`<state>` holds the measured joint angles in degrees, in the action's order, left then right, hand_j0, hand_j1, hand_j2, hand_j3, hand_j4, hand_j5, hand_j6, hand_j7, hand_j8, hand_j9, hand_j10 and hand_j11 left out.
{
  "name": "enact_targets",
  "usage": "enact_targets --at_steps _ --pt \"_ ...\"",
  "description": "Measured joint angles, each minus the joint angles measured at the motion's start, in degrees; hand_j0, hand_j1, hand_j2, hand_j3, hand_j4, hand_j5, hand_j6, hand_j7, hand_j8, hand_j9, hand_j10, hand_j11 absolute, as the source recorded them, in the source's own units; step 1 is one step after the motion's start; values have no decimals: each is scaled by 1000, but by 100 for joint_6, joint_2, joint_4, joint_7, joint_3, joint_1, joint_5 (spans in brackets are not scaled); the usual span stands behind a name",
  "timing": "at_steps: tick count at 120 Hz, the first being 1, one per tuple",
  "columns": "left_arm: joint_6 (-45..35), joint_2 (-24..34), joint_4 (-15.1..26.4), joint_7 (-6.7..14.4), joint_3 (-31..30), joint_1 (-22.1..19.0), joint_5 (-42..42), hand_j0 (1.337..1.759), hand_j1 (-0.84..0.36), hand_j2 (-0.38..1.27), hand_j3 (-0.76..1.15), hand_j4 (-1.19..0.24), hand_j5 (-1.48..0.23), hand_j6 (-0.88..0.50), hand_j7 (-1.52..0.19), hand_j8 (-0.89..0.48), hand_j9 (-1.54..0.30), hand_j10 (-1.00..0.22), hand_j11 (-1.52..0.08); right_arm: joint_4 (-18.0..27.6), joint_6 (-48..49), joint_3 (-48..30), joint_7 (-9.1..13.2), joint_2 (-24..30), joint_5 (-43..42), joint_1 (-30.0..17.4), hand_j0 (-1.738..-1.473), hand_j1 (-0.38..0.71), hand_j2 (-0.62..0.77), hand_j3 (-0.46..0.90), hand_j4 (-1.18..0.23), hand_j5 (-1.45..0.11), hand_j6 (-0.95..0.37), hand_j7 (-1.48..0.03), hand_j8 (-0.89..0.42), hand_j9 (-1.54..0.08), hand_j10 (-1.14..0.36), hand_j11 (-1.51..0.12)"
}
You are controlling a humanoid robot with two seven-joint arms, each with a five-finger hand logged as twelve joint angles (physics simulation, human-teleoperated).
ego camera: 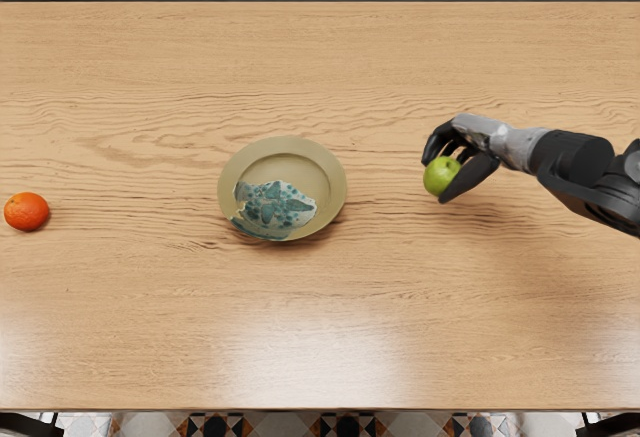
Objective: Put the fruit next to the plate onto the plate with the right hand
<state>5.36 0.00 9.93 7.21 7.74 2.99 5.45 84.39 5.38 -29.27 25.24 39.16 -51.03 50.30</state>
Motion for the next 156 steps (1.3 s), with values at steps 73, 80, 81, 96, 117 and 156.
enact_targets --at_steps 73,80,81,96,117,156 --pt "4 0 0 0 -1 0 0 1658 349 0 0 0 0 0 0 0 0 0 0 16 138 -1 -1 -866 638 711 -1653 191 121 1 -733 -1041 -480 -989 -375 -1023 -596 -1048" --pt "2 0 0 0 -1 0 0 1658 349 0 0 0 0 0 0 0 0 0 0 2 133 1 1 -984 638 746 -1653 192 123 1 -733 -1040 -481 -989 -377 -1022 -595 -1048" --pt "2 0 0 0 -1 0 0 1658 349 0 0 0 0 0 0 0 0 0 0 0 133 2 0 -1001 637 750 -1653 191 120 1 -733 -1041 -481 -989 -377 -1022 -595 -1048" --pt "1 0 -1 0 0 0 0 1658 349 0 0 0 0 0 0 0 0 0 0 -29 116 5 -3 -1228 601 805 -1652 175 100 1 -733 -1040 -488 -989 -385 -1030 -604 -1055" --pt "2 0 0 0 1 0 0 1658 349 0 0 0 0 0 0 0 0 0 0 -177 103 37 -6 -1628 352 843 -1650 146 63 0 -734 -1035 -511 -989 -405 -1040 -623 -1065" --pt "3 0 -1 0 0 0 0 1658 349 0 0 0 0 0 0 0 0 0 0 -455 86 120 -3 -2191 -222 859 -1647 129 35 -1 -741 -1018 -522 -988 -423 -1037 -654 -1059"
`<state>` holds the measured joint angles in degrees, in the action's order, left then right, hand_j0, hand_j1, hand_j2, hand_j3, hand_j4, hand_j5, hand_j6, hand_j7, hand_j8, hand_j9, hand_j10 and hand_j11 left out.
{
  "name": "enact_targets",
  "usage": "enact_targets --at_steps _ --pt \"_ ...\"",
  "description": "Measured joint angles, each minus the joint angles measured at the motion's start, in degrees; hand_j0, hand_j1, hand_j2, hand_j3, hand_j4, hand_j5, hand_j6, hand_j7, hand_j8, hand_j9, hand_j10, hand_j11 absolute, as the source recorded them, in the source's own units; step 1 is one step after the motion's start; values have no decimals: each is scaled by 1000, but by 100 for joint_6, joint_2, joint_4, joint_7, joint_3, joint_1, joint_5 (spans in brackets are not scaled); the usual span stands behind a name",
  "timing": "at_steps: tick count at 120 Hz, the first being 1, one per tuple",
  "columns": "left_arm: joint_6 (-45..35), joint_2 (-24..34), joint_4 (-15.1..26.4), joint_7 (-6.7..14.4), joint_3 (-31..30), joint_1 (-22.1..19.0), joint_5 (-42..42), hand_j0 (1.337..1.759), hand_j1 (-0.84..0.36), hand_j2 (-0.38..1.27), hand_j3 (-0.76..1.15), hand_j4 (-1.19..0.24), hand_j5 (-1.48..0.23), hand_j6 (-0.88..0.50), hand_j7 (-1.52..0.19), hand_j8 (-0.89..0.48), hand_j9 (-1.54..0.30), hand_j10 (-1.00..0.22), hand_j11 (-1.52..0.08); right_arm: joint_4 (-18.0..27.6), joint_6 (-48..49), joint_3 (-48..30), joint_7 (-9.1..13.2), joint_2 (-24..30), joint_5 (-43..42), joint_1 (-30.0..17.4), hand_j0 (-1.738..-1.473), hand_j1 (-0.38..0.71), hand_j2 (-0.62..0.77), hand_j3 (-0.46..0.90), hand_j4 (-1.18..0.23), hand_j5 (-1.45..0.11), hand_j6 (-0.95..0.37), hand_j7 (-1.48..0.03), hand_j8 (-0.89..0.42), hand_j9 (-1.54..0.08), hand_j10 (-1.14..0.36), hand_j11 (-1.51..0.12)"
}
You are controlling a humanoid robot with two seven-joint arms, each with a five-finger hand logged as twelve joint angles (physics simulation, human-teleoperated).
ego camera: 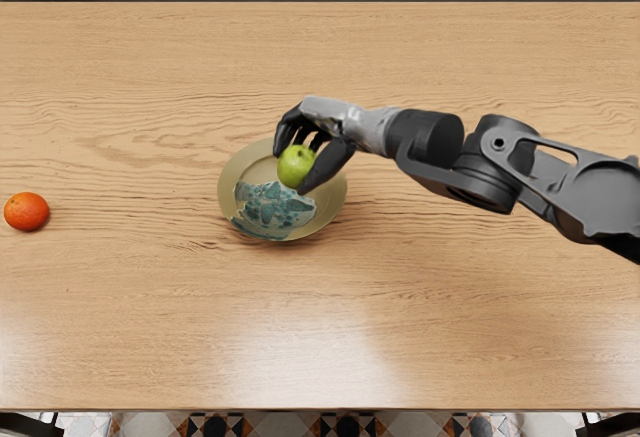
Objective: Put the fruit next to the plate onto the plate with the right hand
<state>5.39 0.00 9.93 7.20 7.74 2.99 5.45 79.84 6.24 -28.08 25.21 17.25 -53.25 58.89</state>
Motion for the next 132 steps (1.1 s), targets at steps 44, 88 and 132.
enact_targets --at_steps 44,88,132 --pt "-2 0 1 0 0 0 0 1658 349 0 0 0 0 0 0 0 0 0 0 -356 10 282 1 -440 -305 87 -1647 127 34 0 -738 -1015 -524 -984 -423 -1035 -656 -1057" --pt "-2 0 1 0 0 0 0 1658 349 0 0 0 0 0 0 0 0 0 0 -534 27 364 11 -584 -289 164 -1653 181 84 0 -625 -831 -540 -821 -452 -841 -645 -854" --pt "-2 0 0 0 -1 0 0 1658 349 0 0 0 0 0 0 0 0 0 0 -680 27 358 19 -623 -229 167 -1657 105 -40 0 -411 -537 -398 -535 -378 -539 -414 -541"
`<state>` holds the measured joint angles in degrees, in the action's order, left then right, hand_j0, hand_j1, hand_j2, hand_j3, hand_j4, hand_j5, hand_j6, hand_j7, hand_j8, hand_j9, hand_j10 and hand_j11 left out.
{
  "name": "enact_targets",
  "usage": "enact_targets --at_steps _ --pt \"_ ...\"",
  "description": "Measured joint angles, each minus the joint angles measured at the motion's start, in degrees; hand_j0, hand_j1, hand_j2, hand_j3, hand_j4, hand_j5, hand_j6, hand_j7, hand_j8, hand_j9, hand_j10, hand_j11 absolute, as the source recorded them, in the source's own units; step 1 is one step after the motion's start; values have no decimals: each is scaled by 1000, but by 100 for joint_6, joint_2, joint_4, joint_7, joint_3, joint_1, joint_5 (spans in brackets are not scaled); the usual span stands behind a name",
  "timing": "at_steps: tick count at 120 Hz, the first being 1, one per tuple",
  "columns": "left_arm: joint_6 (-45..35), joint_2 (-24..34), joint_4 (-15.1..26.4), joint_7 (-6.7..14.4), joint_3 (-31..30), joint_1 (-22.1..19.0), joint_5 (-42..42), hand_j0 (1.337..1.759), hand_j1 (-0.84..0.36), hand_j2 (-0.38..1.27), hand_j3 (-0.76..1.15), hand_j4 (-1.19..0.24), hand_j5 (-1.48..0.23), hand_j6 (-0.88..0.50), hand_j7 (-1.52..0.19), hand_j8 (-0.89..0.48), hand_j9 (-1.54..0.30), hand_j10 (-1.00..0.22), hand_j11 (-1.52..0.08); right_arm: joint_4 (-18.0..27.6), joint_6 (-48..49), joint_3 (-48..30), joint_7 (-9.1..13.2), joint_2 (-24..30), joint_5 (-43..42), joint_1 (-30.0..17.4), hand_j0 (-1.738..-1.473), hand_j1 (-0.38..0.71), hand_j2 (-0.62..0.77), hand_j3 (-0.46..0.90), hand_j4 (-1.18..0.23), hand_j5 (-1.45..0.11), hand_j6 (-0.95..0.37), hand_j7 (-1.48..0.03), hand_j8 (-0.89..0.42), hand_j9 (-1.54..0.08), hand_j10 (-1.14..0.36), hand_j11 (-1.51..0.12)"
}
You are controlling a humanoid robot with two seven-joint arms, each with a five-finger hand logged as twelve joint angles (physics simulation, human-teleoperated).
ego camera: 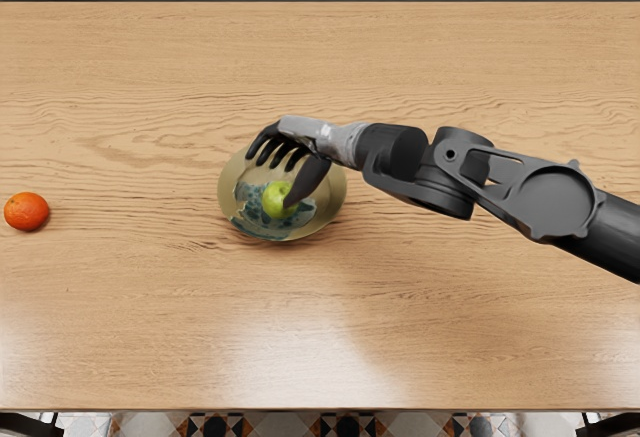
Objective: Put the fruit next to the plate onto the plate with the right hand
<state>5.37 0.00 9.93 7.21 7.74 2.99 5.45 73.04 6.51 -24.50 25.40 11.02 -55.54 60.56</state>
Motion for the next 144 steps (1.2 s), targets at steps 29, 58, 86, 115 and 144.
enact_targets --at_steps 29,58,86,115,144 --pt "0 0 0 0 0 0 0 1658 349 0 0 0 0 0 0 0 0 0 0 -16 39 -24 0 38 283 13 -1658 -59 -37 0 -253 -329 -249 -328 -243 -329 -254 -330" --pt "0 0 0 0 0 0 0 1658 349 0 0 0 0 0 0 0 0 0 0 224 502 -228 -7 652 1384 18 -1658 -257 -11 0 -81 -104 -80 -104 -78 -104 -81 -105" --pt "2 0 0 0 0 0 0 1658 349 0 0 0 0 0 0 0 0 0 0 622 1224 -439 -8 1381 2550 -22 -1658 -320 -3 0 -26 -33 -26 -33 -25 -33 -26 -33" --pt "0 0 0 0 0 0 0 1658 349 0 0 0 0 0 0 0 0 0 0 939 1999 -554 -2 2073 3555 -119 -1658 -340 -1 0 -8 -10 -9 -10 -8 -10 -8 -10" --pt "1 0 0 0 0 0 0 1658 349 0 0 0 0 0 0 0 0 0 0 998 2732 -591 0 2810 4515 -302 -1658 -347 0 0 -3 -3 -3 -3 -3 -3 -3 -3"
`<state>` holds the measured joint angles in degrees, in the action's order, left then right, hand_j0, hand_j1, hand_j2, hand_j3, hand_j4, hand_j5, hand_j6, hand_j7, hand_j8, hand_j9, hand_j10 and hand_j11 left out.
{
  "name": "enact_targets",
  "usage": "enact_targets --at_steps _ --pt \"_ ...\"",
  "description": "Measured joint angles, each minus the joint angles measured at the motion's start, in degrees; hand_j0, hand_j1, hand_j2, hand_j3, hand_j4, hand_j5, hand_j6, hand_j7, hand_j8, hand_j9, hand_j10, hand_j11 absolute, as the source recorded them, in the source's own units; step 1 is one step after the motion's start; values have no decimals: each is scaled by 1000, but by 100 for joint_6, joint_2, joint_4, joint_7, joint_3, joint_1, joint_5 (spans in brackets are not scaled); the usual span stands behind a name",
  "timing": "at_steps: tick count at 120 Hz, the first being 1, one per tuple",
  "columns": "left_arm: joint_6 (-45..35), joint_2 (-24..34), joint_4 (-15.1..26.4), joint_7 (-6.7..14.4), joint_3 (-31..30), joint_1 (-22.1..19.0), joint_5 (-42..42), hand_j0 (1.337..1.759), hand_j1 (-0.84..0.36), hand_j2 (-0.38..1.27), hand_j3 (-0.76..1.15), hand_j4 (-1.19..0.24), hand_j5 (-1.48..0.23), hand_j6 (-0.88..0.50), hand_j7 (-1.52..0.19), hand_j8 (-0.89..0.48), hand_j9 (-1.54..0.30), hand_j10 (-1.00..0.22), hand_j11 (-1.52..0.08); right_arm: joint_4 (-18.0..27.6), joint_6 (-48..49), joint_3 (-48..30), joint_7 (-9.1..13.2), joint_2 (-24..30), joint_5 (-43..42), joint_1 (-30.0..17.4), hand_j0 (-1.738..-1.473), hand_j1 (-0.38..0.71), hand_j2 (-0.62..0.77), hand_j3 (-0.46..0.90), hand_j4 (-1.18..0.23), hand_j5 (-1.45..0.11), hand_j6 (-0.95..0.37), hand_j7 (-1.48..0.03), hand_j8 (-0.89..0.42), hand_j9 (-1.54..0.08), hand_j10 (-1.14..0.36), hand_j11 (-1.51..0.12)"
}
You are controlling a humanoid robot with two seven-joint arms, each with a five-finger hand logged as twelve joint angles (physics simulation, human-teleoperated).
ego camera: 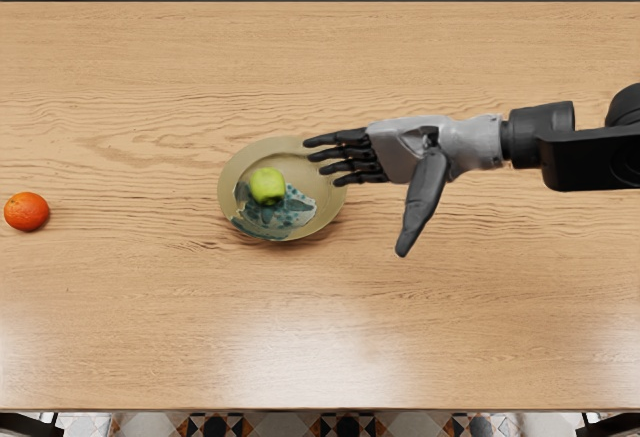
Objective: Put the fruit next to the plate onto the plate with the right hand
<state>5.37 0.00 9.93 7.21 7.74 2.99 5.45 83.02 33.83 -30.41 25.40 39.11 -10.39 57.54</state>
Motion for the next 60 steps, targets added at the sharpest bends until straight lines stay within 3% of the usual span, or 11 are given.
enact_targets --at_steps 60 --pt "0 0 0 0 0 0 0 1658 349 0 0 0 0 0 0 0 0 0 0 -26 118 15 5 1403 1111 -408 -1658 -349 1 0 0 0 0 0 0 0 0 0"
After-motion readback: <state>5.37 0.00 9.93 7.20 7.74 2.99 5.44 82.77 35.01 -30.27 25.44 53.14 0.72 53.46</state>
